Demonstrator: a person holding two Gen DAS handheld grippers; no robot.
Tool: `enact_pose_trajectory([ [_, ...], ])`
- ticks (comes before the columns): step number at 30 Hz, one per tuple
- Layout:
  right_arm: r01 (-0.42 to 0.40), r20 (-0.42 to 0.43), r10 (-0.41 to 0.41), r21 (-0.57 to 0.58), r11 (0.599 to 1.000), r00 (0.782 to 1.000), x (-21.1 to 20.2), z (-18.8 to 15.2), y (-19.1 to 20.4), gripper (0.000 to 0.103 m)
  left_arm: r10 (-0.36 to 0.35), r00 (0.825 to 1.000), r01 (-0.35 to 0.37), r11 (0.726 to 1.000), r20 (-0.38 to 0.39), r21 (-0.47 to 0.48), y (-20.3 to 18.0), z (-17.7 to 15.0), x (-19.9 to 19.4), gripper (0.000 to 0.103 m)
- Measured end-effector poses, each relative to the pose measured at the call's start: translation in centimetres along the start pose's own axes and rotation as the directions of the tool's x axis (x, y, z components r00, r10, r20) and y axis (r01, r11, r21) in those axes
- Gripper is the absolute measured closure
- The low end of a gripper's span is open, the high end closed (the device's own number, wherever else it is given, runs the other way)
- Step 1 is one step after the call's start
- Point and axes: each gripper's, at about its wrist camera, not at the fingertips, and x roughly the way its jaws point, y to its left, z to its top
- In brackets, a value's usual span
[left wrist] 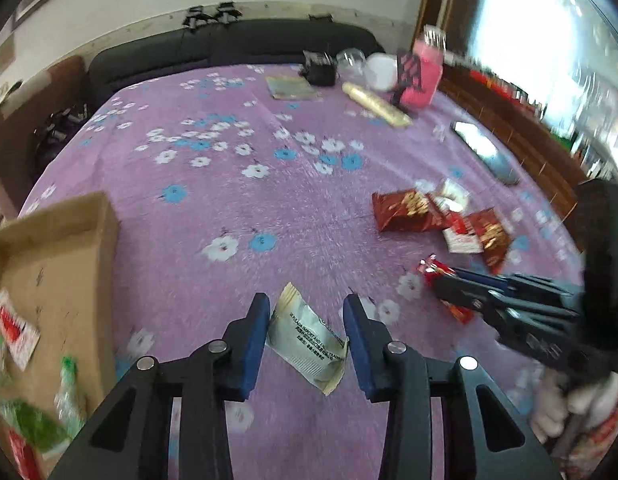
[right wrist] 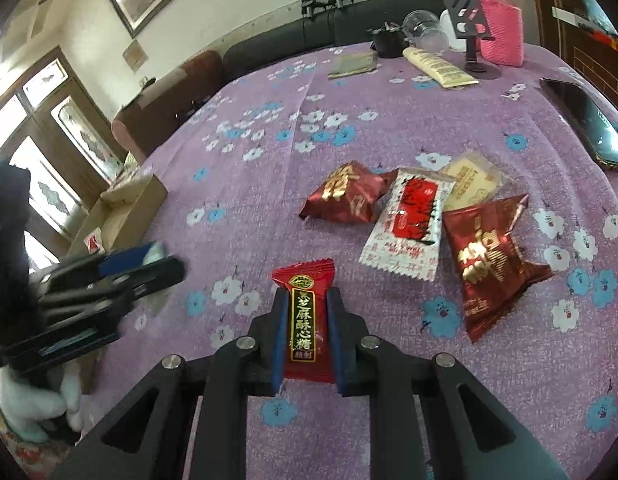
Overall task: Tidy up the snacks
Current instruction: 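Carry both packets over the cardboard box to release them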
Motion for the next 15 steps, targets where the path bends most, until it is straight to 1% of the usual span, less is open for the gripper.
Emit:
enact_pose_trajectory([
  [2, -0.002, 0.018, 0.002, -0.004, 1.0, 1.0, -0.3, 0.1, 0.1, 0.086, -0.025, 0.999, 0.026, 0.999, 0.034, -0.043, 1.0, -0.4, -1.8, 0.063],
  [3, -0.002, 0.026, 0.002, -0.009, 1.0, 1.0, -0.3, 0.1, 0.2, 0.086, -0.035, 0.997, 0.039, 0.996, 0.065, -0.074, 1.9, -0.8, -3.3, 0.063],
  [5, -0.001, 0.035, 0.002, -0.02, 1.0, 0.999, -0.4, 0.0, 0.5, 0.086, -0.03, 0.994, 0.043, 0.992, 0.109, -0.119, 3.6, -1.4, -5.6, 0.063],
  [6, 0.002, 0.038, -0.001, -0.024, 1.0, 0.999, -0.4, -0.1, 0.6, 0.086, -0.022, 0.992, 0.039, 0.99, 0.124, -0.136, 4.3, -1.7, -6.4, 0.063],
  [8, 0.002, 0.04, -0.001, -0.032, 0.999, 0.999, -0.4, -0.2, 1.0, 0.086, 0.022, 0.987, 0.009, 0.982, 0.158, -0.188, 6.6, -2.6, -8.6, 0.063],
  [11, -0.002, 0.049, 0.004, -0.046, 0.999, 0.999, -0.8, 0.0, 2.2, 0.086, 0.075, 0.981, -0.024, 0.963, 0.179, -0.268, 10.1, -4.1, -10.5, 0.063],
  [14, -0.047, 0.037, 0.049, -0.057, 0.997, 0.998, -0.9, 0.3, 4.4, 0.086, 0.101, 0.977, -0.033, 0.942, 0.188, -0.335, 13.0, -5.5, -11.5, 0.063],
  [15, -0.066, 0.028, 0.068, -0.066, 0.996, 0.997, -0.8, 0.5, 5.4, 0.086, 0.107, 0.976, -0.035, 0.937, 0.19, -0.347, 13.4, -5.8, -11.7, 0.063],
])
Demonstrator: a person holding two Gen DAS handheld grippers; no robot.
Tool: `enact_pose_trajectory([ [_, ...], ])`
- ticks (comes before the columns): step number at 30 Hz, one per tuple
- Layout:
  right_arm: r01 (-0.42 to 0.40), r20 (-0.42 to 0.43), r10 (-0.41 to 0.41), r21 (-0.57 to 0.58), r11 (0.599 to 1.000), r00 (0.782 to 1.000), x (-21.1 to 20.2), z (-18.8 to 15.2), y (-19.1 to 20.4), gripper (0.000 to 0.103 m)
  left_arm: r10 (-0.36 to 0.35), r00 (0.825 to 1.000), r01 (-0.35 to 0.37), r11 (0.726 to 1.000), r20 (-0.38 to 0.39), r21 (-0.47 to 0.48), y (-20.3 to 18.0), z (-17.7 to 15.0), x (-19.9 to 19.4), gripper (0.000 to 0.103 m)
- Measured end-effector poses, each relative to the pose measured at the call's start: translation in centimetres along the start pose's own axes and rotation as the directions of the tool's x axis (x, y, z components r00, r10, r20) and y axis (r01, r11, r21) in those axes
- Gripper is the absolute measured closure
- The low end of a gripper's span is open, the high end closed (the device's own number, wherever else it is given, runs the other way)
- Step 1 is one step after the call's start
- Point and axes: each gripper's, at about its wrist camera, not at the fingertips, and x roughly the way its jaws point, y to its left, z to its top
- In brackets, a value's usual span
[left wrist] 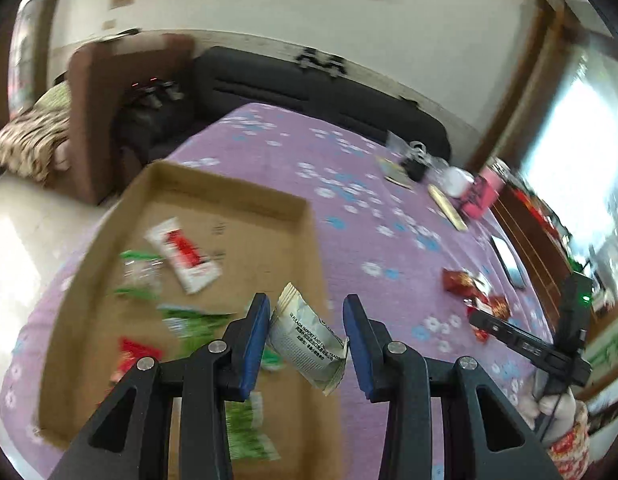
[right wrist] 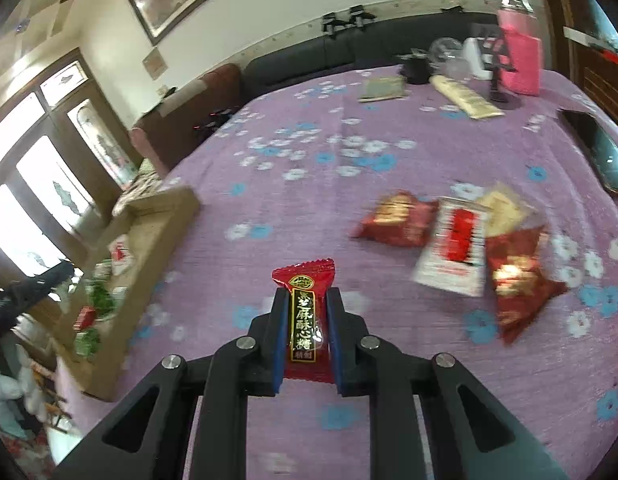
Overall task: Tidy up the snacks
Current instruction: 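Carry both packets over the cardboard box to release them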
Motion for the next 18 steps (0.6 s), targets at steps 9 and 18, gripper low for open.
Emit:
enact_pose_trajectory([
  [9, -0.103, -0.075, 0.09, -0.187, 0.977, 0.993, 3.7, 2.2, 11.8, 0.086, -0.027, 1.0, 0.027, 0.997, -0.001, -0.074, 3.0, -0.3, 1.0, 0.062],
  [18, -0.115, -0.157, 0.073, -0.272, 0.956, 0.985, 10.4, 3.5, 19.1, 0.086, -0.032, 0.999, 0.03, 0.989, -0.015, -0.143, 6.1, 1.3, 3.5, 0.061],
])
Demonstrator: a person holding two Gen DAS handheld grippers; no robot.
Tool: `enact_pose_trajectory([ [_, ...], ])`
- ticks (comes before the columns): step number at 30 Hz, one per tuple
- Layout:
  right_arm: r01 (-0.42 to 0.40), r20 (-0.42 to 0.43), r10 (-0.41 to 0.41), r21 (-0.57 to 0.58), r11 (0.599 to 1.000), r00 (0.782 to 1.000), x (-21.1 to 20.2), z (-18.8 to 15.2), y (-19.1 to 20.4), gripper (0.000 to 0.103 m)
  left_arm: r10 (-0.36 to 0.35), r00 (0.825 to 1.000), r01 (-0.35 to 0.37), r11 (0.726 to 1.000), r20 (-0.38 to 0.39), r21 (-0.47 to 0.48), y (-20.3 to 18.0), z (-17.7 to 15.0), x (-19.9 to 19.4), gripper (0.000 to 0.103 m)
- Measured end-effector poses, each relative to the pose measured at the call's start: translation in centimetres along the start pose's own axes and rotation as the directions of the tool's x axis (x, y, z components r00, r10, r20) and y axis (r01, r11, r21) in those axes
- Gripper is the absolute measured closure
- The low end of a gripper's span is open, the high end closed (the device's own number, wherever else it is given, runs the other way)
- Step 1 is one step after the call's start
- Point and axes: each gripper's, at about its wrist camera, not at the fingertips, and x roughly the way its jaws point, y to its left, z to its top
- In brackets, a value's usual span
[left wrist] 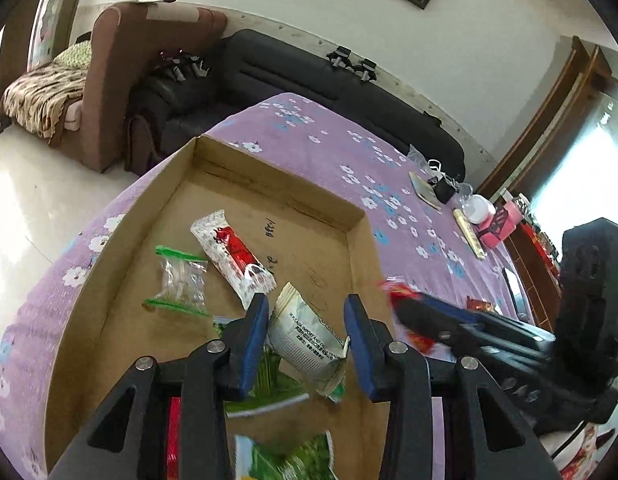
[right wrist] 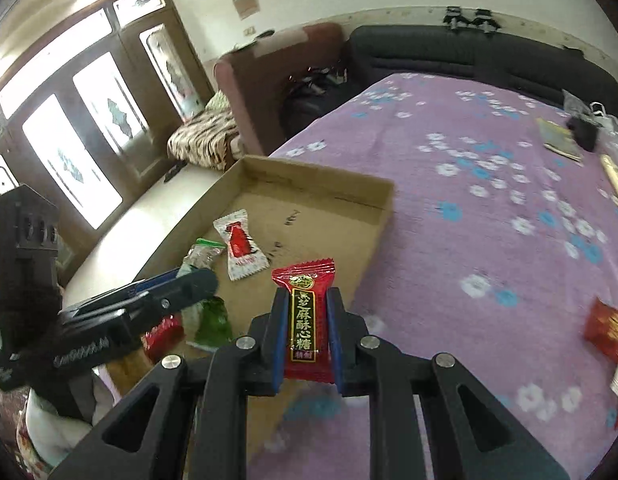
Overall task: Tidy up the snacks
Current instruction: 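Carry both packets over the cardboard box to release them, then open both grippers over the box and move back to the snacks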
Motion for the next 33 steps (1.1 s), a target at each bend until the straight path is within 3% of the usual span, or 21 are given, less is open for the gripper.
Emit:
enact_pose_trajectory([
  [9, 0.041, -0.038, -0.042, -0.027, 0.999, 0.998, 4.0, 1.1, 1.4, 0.085, -0.033, 0.996, 0.04, 0.996, 0.088, -0.078, 2.3, 0.1, -3.0, 0.047],
  [12, 0.028, -0.024, -0.028, 0.008, 1.0, 0.999, 3.7, 1.3, 1.1, 0.085, -0.029, 0.993, 0.037, 0.997, 0.113, -0.072, 2.2, 0.0, -4.2, 0.04],
  [19, 0.03, 0.027, -0.031, 0.039, 0.999, 0.999, 0.3, 0.7, -0.4, 0.084, -0.071, 0.989, 0.073, 0.997, 0.133, -0.01, -0.5, -1.0, -6.1, 0.037],
  [23, 0.069, 0.053, -0.073, 0.073, 0.995, 0.996, -3.1, -0.8, -3.8, 0.08, -0.116, 0.984, 0.113, 0.993, 0.134, 0.028, -2.9, -1.7, -6.9, 0.034],
  [27, 0.142, 0.083, -0.158, 0.169, 0.975, 0.984, -7.8, -2.8, -10.1, 0.08, -0.167, 0.98, 0.16, 0.984, 0.111, 0.072, -5.8, -2.8, -6.9, 0.033],
  [33, 0.271, 0.101, -0.335, 0.395, 0.878, 0.937, -15.0, -5.4, -21.6, 0.079, -0.211, 0.977, 0.205, 0.97, 0.033, 0.13, -10.2, -4.7, -5.2, 0.033],
])
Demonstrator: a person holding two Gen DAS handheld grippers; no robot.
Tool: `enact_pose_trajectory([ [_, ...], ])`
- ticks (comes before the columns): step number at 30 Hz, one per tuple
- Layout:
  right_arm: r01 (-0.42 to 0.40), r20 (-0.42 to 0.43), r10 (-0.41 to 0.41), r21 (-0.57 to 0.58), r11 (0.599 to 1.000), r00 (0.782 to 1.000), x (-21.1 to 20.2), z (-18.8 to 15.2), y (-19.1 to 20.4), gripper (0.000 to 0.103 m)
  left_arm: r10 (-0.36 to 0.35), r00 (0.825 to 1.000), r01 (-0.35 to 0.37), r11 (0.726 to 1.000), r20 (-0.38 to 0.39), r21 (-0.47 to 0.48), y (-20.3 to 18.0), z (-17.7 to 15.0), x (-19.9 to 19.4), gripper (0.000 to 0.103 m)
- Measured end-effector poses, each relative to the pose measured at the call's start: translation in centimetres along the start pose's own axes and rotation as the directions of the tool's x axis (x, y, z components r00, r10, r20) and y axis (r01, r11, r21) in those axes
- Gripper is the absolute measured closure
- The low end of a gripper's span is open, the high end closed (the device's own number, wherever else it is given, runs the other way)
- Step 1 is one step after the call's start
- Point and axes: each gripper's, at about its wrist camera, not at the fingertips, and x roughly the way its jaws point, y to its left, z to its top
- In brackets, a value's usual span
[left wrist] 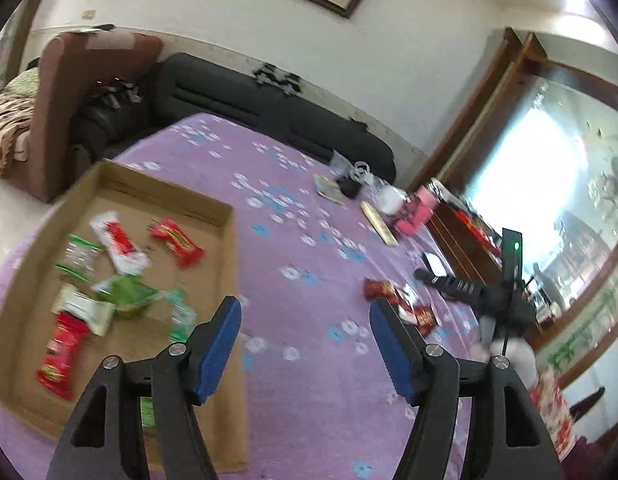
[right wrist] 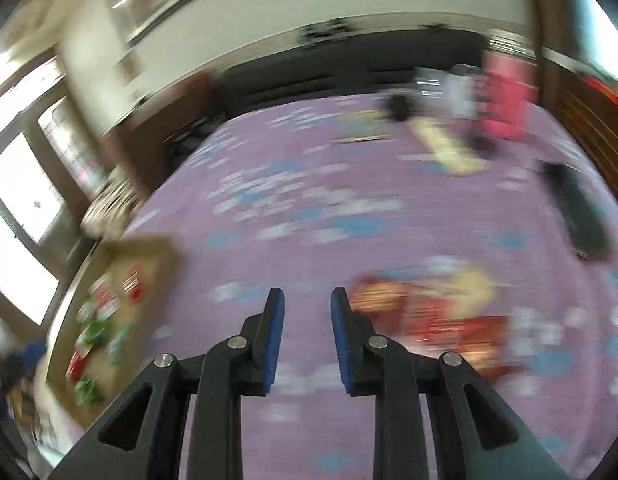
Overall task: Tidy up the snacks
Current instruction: 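Open both grippers over the box and move back to the snacks, then grasp the red foil bag with the left gripper while the right grasps the white red-printed packet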
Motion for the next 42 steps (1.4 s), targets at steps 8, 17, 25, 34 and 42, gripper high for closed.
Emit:
enact_pose_trajectory([
  [8, 0.069, -0.068, -0.066, 0.043, 0.997, 0.996, 3.6, 1.8, -5.0, 0.078, -0.018, 0.997, 0.021, 0.999, -0.081, 0.042, -3.1, -0.9, 2.7, 0.033],
  [17, -0.002, -0.244, -0.023, -0.102, 0.995, 0.97, 7.2, -1.1, -0.3, 0.101, 0.016, 0.996, -0.014, 1.0, -0.084, 0.021, -2.1, -1.1, 2.6, 0.033],
  [25, -0.078, -0.091, 0.066, -0.135, 0.988, 0.994, 0.9, -2.9, 0.5, 0.074, -0.001, 0.994, 0.004, 1.0, -0.111, 0.025, -1.9, -1.7, 3.3, 0.033],
  [34, 0.093, -0.117, -0.128, -0.272, 0.958, 0.985, 5.1, -5.2, -0.2, 0.056, 0.0, 0.989, 0.006, 0.999, -0.149, 0.041, -2.8, -2.1, 4.4, 0.033],
  [42, 0.04, -0.094, -0.064, -0.246, 0.968, 0.993, 5.2, -5.6, -0.8, 0.077, -0.003, 0.98, 0.024, 0.994, -0.199, 0.103, -5.4, -1.2, 7.4, 0.033],
])
